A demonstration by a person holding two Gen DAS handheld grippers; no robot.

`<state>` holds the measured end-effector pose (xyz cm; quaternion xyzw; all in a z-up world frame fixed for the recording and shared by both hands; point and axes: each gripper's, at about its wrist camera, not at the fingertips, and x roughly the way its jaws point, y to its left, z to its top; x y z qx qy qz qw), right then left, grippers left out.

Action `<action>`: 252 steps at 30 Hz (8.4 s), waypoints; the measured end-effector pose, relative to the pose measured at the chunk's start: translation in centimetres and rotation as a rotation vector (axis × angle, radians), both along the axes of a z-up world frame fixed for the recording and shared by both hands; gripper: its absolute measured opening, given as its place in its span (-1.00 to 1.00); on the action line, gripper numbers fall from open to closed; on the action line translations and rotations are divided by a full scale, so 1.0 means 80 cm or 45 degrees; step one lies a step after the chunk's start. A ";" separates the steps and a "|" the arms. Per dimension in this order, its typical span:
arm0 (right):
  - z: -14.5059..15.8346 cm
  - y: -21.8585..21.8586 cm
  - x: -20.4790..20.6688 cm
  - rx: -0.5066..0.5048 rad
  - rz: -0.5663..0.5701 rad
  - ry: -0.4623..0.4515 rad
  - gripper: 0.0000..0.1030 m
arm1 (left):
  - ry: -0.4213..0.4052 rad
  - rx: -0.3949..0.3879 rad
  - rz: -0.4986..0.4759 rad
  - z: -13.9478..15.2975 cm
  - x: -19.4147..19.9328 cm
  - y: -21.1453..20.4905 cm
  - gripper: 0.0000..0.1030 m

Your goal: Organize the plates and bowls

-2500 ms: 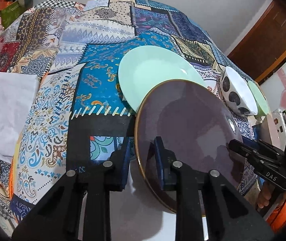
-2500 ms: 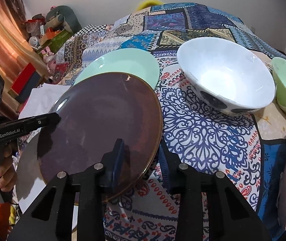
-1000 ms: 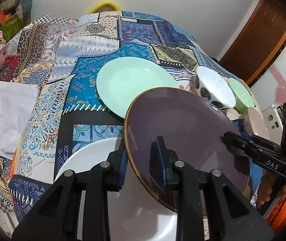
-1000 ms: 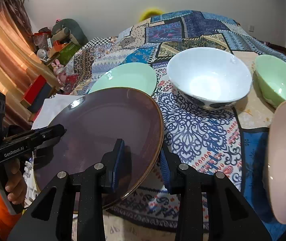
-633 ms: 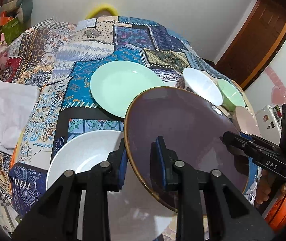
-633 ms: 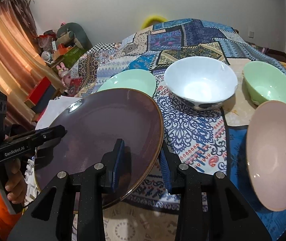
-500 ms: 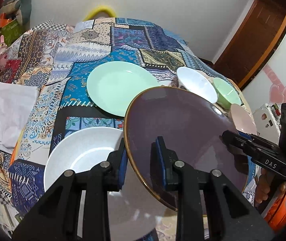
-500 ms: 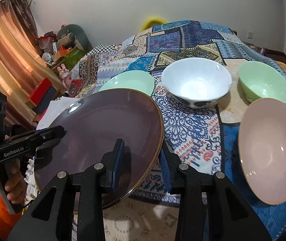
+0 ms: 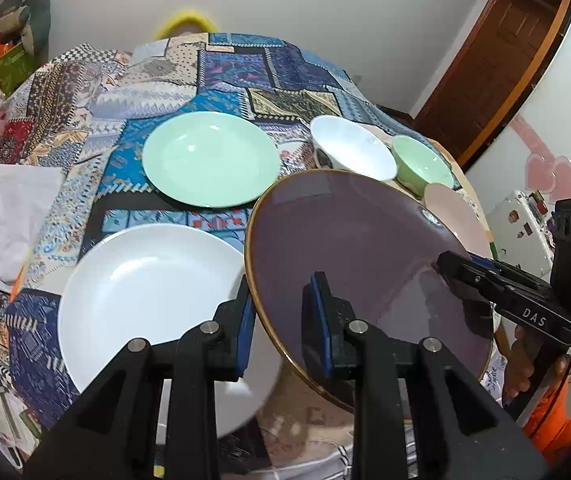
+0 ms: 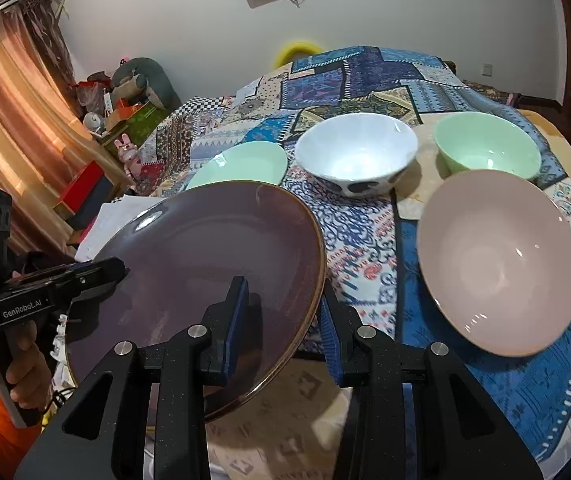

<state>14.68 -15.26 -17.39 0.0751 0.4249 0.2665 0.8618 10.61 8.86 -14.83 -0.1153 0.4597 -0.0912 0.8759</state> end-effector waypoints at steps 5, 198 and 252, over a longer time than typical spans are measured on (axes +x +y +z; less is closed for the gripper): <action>-0.005 -0.016 -0.009 -0.001 -0.005 0.002 -0.39 | 0.016 0.000 -0.015 -0.004 -0.008 -0.016 -0.49; -0.003 0.133 0.057 -0.192 0.360 0.116 -0.59 | 0.011 0.034 0.315 -0.023 -0.058 0.093 -0.52; -0.056 -0.047 0.029 -0.061 0.036 0.273 -0.59 | 0.196 0.106 -0.038 -0.075 0.015 -0.068 -0.49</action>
